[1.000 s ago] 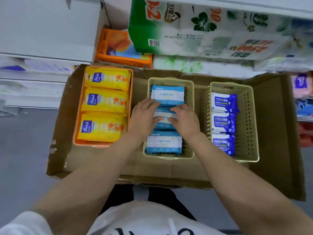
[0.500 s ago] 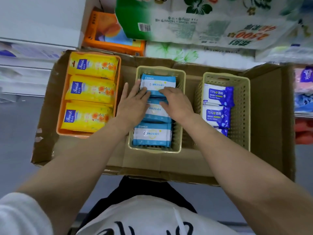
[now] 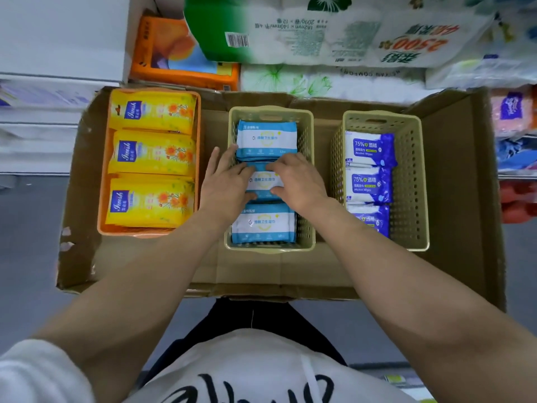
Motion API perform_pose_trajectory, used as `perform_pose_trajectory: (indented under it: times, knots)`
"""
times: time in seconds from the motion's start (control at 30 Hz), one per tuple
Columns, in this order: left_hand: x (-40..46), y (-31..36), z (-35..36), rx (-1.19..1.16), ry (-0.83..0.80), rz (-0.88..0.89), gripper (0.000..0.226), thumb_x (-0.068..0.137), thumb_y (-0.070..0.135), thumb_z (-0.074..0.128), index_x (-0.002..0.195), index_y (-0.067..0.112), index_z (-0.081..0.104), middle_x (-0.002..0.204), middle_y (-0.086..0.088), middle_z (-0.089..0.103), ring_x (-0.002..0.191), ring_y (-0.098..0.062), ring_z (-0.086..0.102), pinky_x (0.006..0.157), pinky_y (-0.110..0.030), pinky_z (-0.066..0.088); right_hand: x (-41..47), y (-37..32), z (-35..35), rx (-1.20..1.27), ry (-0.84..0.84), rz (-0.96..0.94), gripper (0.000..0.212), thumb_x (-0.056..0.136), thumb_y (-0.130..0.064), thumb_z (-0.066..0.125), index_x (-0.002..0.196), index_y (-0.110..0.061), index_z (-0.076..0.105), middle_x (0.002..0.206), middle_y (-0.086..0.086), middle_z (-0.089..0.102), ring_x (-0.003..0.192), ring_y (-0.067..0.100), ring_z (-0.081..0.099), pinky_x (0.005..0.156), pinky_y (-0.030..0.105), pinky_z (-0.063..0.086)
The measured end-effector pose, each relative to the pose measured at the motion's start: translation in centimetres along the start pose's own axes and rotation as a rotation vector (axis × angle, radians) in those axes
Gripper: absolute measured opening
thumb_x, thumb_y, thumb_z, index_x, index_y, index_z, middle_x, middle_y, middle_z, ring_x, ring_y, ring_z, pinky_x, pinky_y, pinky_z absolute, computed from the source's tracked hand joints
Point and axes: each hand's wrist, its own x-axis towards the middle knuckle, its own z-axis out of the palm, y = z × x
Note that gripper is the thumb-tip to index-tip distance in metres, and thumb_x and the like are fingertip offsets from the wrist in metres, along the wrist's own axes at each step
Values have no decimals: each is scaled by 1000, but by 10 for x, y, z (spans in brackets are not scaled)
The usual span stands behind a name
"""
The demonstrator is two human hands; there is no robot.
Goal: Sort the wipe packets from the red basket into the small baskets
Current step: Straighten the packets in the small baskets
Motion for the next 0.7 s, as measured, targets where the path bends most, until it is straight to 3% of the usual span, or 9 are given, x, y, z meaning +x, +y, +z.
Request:
perform_pose_trajectory:
  times: [0.1, 0.2, 0.33, 0.47, 0.7]
  knots:
    - [-2, 0, 1, -38, 2, 13, 59, 91, 46, 58, 143, 21, 45, 147, 2, 48, 147, -23, 16, 119, -43, 9, -2, -2, -2, 10, -6, 2, 52, 89, -27, 68, 138, -22, 52, 131, 4, 53, 125, 23, 42, 101, 38, 40]
    - [-8, -2, 1, -125, 70, 37, 56, 91, 41, 61, 142, 21, 46, 143, 0, 52, 135, -23, 36, 107, -40, 29, -7, -3, -9, 54, -29, 14, 49, 91, -28, 67, 137, -20, 52, 133, 4, 55, 126, 23, 43, 100, 36, 40]
    - [-33, -2, 3, -176, 172, 59, 49, 86, 37, 68, 131, 21, 57, 125, -2, 66, 112, -24, 58, 89, -38, 35, -34, -3, -13, 124, 6, 37, 45, 91, -27, 66, 134, -18, 56, 128, 6, 60, 121, 25, 51, 92, 35, 44]
    - [-58, 3, 20, -162, 57, 153, 56, 78, 42, 75, 127, 19, 61, 126, -3, 66, 117, -23, 58, 102, -42, 34, -63, -9, 9, 28, -95, -12, 47, 90, -32, 67, 133, -18, 56, 127, 6, 60, 120, 25, 50, 96, 37, 42]
    - [-59, 4, 22, -105, -60, 176, 69, 79, 43, 75, 138, 19, 49, 141, -3, 53, 131, -23, 43, 113, -42, 25, -71, -13, 23, -65, -58, -20, 53, 85, -36, 70, 132, -19, 53, 129, 4, 55, 123, 23, 44, 103, 35, 31]
